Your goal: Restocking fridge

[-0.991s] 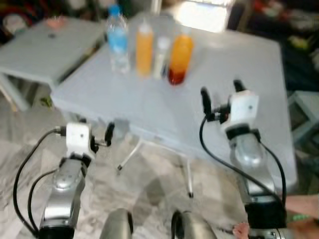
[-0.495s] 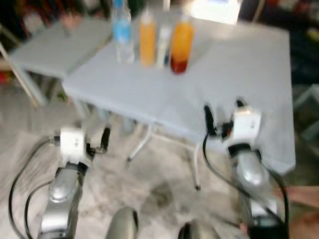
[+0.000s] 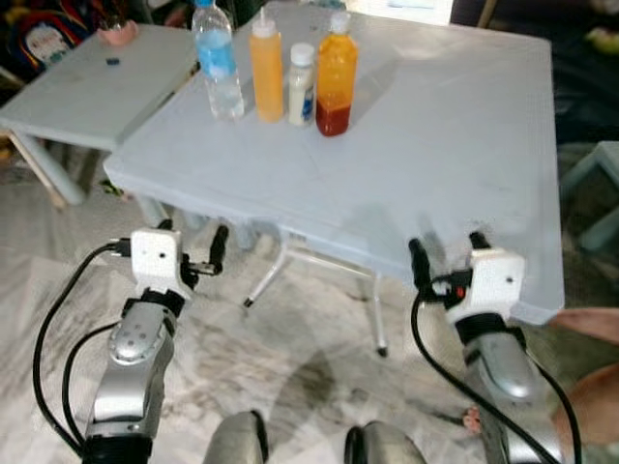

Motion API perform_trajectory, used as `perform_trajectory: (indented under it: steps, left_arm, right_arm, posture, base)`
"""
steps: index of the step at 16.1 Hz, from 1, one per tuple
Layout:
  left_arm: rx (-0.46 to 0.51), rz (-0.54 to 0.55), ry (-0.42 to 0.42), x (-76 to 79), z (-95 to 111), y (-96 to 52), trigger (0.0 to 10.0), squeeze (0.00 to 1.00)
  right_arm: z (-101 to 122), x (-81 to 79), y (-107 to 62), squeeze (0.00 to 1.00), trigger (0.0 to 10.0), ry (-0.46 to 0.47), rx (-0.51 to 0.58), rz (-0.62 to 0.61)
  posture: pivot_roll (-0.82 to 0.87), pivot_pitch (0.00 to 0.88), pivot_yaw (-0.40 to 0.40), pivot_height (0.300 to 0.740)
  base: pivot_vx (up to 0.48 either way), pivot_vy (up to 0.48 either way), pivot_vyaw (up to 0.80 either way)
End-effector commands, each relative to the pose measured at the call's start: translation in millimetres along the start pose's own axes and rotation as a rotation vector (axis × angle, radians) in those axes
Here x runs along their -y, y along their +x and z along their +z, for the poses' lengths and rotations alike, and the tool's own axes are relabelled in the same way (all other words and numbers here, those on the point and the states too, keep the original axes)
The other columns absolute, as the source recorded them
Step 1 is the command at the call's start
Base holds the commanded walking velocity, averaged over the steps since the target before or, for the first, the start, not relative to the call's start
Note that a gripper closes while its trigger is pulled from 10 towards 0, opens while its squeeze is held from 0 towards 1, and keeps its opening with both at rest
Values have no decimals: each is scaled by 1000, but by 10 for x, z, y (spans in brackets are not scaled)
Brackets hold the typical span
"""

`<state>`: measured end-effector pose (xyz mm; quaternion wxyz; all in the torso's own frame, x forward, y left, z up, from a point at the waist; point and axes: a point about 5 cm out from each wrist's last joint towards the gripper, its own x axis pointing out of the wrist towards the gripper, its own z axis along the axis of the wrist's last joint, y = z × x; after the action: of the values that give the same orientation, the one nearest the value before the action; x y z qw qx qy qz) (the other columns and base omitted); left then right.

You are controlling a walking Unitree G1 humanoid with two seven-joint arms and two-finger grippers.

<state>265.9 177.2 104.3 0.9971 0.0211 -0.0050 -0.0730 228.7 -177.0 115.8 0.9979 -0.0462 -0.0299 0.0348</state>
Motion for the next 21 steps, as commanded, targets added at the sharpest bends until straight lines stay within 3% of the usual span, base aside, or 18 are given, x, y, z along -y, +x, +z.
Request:
perform_trajectory:
  steps: [1, 3, 5, 6, 9, 12, 15, 21]
  left_arm:
    - [-42, -7, 1, -20, -74, -16, 10000, 0]
    - [-49, 9, -19, -25, -122, -18, 10000, 0]
    - [-33, 27, -39, -1, -137, -17, 10000, 0]
    - [-19, 37, -52, 4, -128, -14, 10000, 0]
    - [0, 11, -62, 90, -78, 53, 10000, 0]
    - [8, 17, -47, 51, -73, 49, 10000, 0]
    - [28, 17, -44, 46, -41, 122, 10000, 0]
    - [30, 17, -48, 67, -63, 145, 10000, 0]
  right_arm:
    - [69, -16, -25, 0, 10000, -2, 19, 9]
    - [105, -98, -30, 0, 10000, -2, 48, 30]
    - [79, -125, 22, 0, 10000, 60, 44, -56]
    - [109, -177, 107, 0, 10000, 41, 72, -68]
    - [140, -157, 270, 0, 10000, 48, 86, -46]
    - [79, -109, 295, 0, 10000, 47, 67, -64]
    - [99, -191, 333, 0, 10000, 51, 77, -42]
    - [111, -116, 355, 0, 10000, 29, 88, -43]
  posture:
    - [-56, 80, 88, 740]
    - [-76, 57, 78, 740]
    - [-68, 23, 44, 740]
    - [-62, 4, 38, 740]
    - [-44, 7, 43, 740]
    - [-26, 4, 34, 740]
    - [-43, 0, 24, 740]
    - [-58, 0, 23, 740]
  base:
    - [0, 0, 0]
    - [0, 0, 0]
    - [0, 0, 0]
    - [0, 0, 0]
    - [264, 0, 0]
    - [304, 0, 0]
    - [339, 0, 0]
    - [352, 0, 0]
